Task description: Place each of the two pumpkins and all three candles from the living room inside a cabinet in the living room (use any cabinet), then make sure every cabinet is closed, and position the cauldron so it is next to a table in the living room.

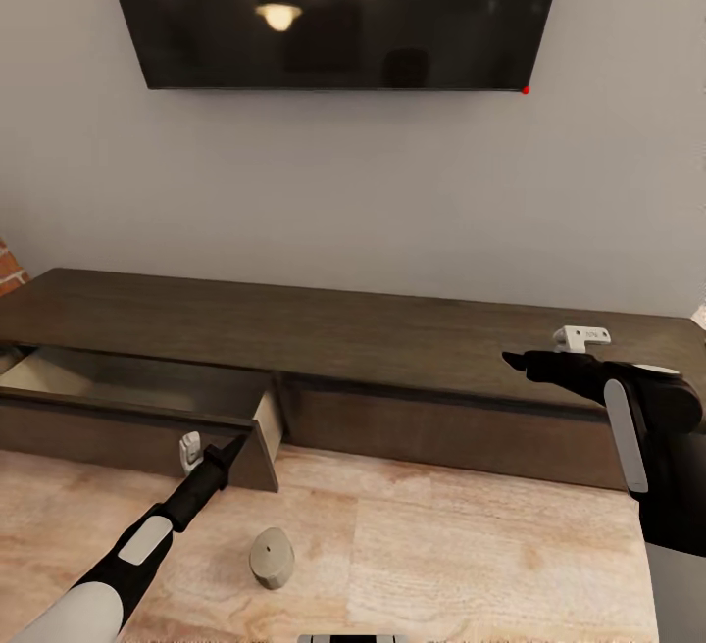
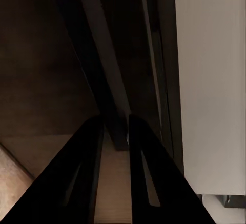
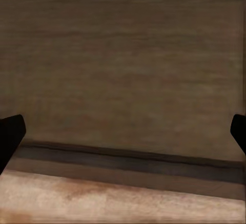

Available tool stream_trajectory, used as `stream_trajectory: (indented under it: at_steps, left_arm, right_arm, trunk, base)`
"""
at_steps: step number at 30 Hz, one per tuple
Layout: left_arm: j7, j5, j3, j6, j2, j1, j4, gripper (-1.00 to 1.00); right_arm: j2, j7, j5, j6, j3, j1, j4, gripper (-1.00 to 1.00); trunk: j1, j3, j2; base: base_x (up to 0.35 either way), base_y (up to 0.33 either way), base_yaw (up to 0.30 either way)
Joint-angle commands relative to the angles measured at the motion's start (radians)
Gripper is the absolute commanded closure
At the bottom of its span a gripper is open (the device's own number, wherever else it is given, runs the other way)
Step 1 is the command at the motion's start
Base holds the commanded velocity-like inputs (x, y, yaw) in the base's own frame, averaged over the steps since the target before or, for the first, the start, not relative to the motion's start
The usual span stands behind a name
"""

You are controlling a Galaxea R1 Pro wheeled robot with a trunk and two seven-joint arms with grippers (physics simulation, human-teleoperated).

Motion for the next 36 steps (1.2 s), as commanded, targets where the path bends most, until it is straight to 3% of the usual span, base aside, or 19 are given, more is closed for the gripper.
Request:
stream_trajectory:
  at_steps: [1, 36]
  left_arm:
    - [-0.031, -0.007, -0.018, 0.003, -0.007, 0.0, -0.001, 1.0]
    - [-0.032, -0.007, -0.018, 0.002, -0.007, 0.001, -0.003, 1.0]
  right_arm:
    - [0.0, 0.0, 0.0, 0.0, 0.0, 0.0, 0.0, -1.0]
    - [0.0, 0.0, 0.0, 0.0, 0.0, 0.001, 0.0, -1.0]
  trunk:
    - [0.0, 0.0, 0.0]
    - [0.0, 0.0, 0.0]
  base:
    - [-0.085, 0.0, 0.0]
    - [-0.069, 0.0, 0.0]
